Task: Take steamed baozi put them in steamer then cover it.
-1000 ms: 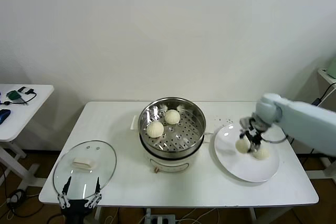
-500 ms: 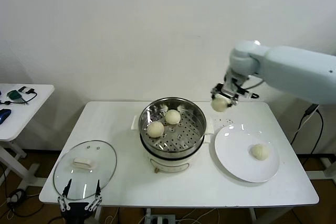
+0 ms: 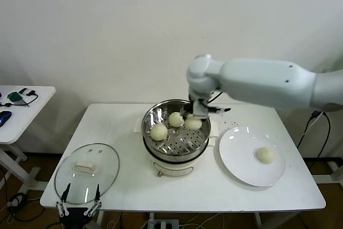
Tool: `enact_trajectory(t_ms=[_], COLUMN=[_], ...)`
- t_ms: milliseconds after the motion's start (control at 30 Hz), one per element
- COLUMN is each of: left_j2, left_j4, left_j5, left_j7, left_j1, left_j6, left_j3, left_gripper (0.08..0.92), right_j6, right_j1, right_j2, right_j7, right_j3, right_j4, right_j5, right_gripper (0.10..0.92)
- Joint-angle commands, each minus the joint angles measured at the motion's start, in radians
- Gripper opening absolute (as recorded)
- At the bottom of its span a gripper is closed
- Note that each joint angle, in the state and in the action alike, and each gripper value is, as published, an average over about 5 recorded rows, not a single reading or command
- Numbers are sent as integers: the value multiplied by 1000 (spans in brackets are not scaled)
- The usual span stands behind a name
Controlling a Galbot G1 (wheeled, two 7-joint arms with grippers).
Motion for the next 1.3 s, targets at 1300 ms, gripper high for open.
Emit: enact_trajectory(t_ms=[1300], left_j2=[7], left_j4=[11], left_j5=[15], left_j7=[4], left_j1=[-17], left_j6=[8], left_j3=[12], left_gripper=[823], right_j6=[-249], right_j1=[123], right_j2=[-310], right_j7=[86], right_j3=[-12], right_j4=[-153], right_j5=[241], right_gripper=[823])
